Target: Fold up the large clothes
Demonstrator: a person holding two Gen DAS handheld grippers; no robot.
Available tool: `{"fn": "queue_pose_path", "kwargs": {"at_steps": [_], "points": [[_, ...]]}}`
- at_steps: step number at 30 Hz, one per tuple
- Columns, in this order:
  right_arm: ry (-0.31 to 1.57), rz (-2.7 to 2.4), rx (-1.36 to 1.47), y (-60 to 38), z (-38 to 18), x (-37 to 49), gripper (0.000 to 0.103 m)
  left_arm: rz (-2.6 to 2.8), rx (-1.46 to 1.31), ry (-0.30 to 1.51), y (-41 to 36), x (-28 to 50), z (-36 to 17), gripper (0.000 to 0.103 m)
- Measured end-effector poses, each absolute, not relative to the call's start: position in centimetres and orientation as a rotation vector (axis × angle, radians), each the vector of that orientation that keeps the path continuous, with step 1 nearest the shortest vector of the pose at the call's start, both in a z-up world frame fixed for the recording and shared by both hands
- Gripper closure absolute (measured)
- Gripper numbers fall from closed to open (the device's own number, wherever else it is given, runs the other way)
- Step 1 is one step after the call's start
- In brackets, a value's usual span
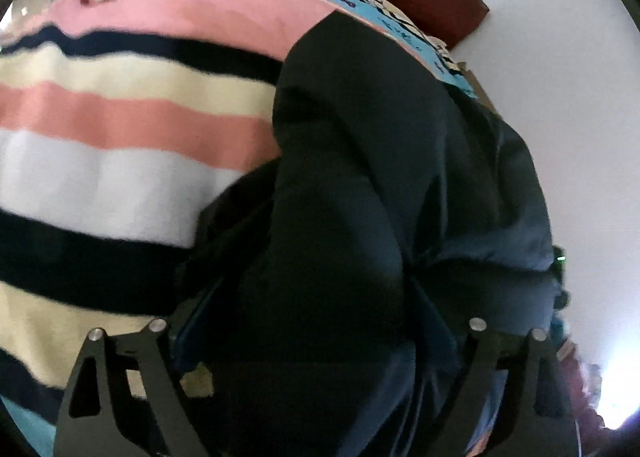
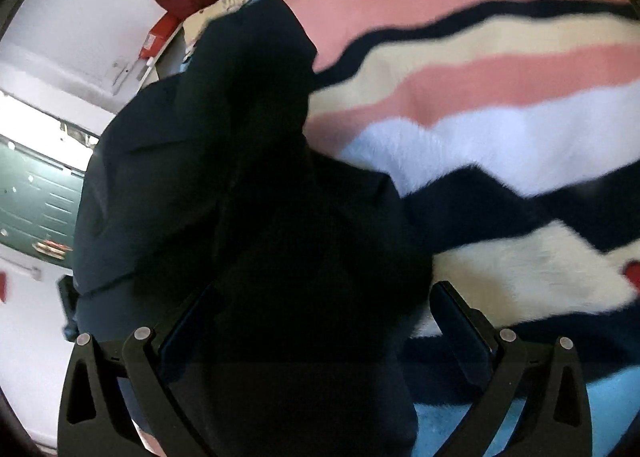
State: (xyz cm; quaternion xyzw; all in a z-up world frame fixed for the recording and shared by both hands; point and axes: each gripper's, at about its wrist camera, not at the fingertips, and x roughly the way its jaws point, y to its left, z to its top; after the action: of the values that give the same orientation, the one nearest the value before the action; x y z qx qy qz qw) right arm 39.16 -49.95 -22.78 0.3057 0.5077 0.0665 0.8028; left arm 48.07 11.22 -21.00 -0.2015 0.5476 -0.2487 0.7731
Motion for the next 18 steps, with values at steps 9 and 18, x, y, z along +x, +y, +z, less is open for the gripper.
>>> {"fn": "queue_pose_path", "kwargs": {"at_steps": [9,18], "points": [[1.126,0.418,0.795,-47.9,-25.2,40.1,0.001,-0.645,-0.576,1.205,10.4,47.9,-23.0,0.001],[1.033,0.400,0.750,-46.6,-25.0,39.4,0.035,-0.661,-0.488,1.090,6.5,44.6,-20.2,0.054]]}}
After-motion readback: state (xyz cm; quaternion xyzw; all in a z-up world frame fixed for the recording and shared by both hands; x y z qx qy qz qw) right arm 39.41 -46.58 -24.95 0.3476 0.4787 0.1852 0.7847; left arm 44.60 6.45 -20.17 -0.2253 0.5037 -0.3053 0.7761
